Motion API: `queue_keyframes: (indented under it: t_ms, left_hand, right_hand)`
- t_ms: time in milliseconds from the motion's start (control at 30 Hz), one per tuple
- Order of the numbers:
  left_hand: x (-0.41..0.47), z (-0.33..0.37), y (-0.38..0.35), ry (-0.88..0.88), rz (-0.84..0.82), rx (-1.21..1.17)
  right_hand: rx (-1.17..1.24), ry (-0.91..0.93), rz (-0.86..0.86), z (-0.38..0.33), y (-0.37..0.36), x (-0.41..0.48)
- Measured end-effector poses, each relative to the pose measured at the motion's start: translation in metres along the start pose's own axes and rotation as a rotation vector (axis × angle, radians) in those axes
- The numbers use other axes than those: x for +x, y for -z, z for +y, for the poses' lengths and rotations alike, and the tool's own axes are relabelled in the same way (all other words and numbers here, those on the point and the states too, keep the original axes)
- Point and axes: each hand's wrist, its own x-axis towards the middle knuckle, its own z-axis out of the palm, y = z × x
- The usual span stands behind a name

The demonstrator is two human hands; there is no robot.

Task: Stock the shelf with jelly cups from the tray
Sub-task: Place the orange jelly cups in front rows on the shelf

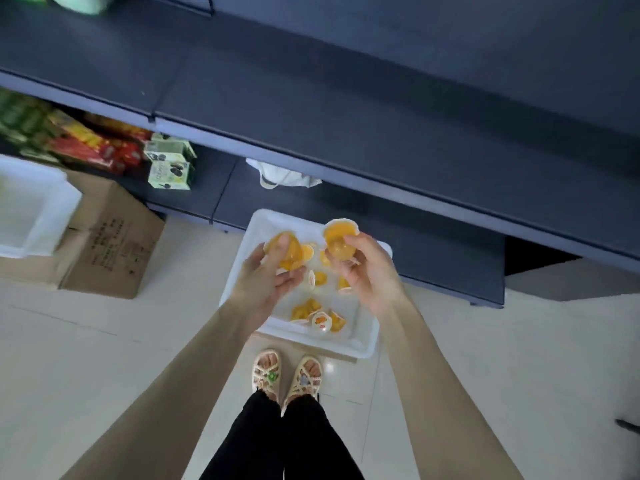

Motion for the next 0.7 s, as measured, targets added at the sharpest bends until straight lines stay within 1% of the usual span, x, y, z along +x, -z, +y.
queue_keyframes:
  t_ms: [67, 133, 200, 267, 367, 433, 533, 600, 700]
  left_hand:
    - [-0.018, 0.039, -0.014, -0.067, -0.025, -0.042]
    - [-0.040, 0.081, -0.029, -0.143, -0.099, -0.065]
    - [-0.061, 0.120, -0.043, -0.230, -0.170, -0.055]
    - [-0.078, 0.155, -0.055, -0.346, -0.228, -0.029]
    - [-0.100, 0.202, -0.068, -0.524, -0.303, 0.086]
    - [-0.111, 0.232, -0.078, -0.633, -0.267, 0.198]
    - [-0.120, 0.273, -0.093, -0.811, -0.147, 0.325]
    - [-0.118, 0.300, -0.102, -0.922, -0.110, 0.388]
    - [-0.109, 0.339, -0.111, -1.063, -0.086, 0.478]
  right_hand:
    - [-0.089, 0.053, -0.048, -0.036, -0.027, -0.021]
    - [-0.161, 0.155, -0.138, -0.074, -0.058, -0.049]
    - [-0.208, 0.247, -0.192, -0.108, -0.086, -0.072]
    - [-0.257, 0.356, -0.241, -0.139, -0.109, -0.091]
    - [-0.398, 0.534, -0.305, -0.181, -0.139, -0.115]
    - [-0.474, 0.662, -0.298, -0.206, -0.159, -0.129]
    - [-0.598, 0.862, -0.249, -0.239, -0.188, -0.140]
    - [-0.653, 0.955, -0.214, -0.256, -0.207, -0.142]
    - [-0.708, 1.062, -0.112, -0.275, -0.234, -0.134]
